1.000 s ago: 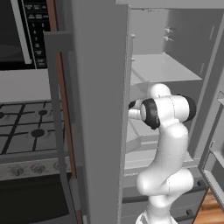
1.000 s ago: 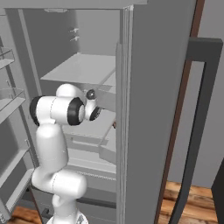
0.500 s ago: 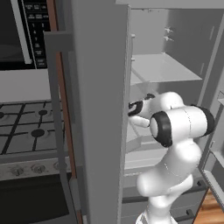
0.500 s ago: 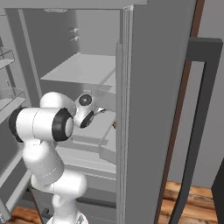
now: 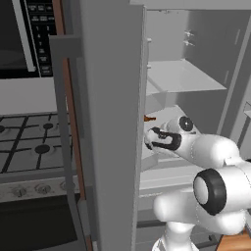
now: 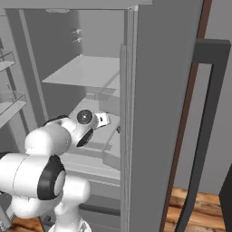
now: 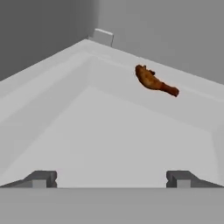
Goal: Place the chicken drumstick on the counter behind the older chicken drumstick on the same shelf of the fridge to maintain FIFO order. Close the fridge door when finished.
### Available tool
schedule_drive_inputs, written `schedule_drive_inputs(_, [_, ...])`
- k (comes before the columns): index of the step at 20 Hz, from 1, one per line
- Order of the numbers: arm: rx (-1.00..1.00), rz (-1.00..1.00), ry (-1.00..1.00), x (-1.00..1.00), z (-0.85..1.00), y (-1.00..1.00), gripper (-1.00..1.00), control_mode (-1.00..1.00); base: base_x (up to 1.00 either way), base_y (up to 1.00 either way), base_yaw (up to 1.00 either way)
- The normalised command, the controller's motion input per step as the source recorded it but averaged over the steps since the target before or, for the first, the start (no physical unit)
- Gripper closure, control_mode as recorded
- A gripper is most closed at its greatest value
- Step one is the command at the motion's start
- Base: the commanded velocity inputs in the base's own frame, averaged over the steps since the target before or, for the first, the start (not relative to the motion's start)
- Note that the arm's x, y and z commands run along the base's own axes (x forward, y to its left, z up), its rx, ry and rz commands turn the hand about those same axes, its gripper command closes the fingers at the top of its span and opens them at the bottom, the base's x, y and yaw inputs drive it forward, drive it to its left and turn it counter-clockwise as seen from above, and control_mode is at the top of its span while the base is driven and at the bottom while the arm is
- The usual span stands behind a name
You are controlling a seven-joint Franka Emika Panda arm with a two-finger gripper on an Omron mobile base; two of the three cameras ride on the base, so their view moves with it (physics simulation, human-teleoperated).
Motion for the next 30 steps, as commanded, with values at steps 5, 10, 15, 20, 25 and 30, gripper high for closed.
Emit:
schedule_drive_inputs(5, [0.13, -0.04, 0.12, -0.77, 0.81, 0.0, -1.0, -1.0, 0.0, 0.0, 0.0])
schedule_drive_inputs(10, [0.13, -0.07, 0.17, -0.71, 0.89, 0.0, -1.0, -1.0, 0.0, 0.0, 0.0])
schedule_drive_inputs(15, [0.09, -0.08, 0.18, -0.64, 0.83, 0.0, -1.0, -1.0, 0.0, 0.0, 0.0])
schedule_drive_inputs(20, [0.07, -0.03, 0.09, -0.77, 0.41, 0.0, -1.0, -1.0, 0.0, 0.0, 0.0])
schedule_drive_inputs(25, [0.03, -0.03, 0.01, -0.96, 0.01, 0.0, -1.0, -1.0, 0.0, 0.0, 0.0])
schedule_drive_inputs(30, [0.0, -0.05, 0.0, -0.99, 0.0, 0.0, -1.0, -1.0, 0.0, 0.0, 0.0])
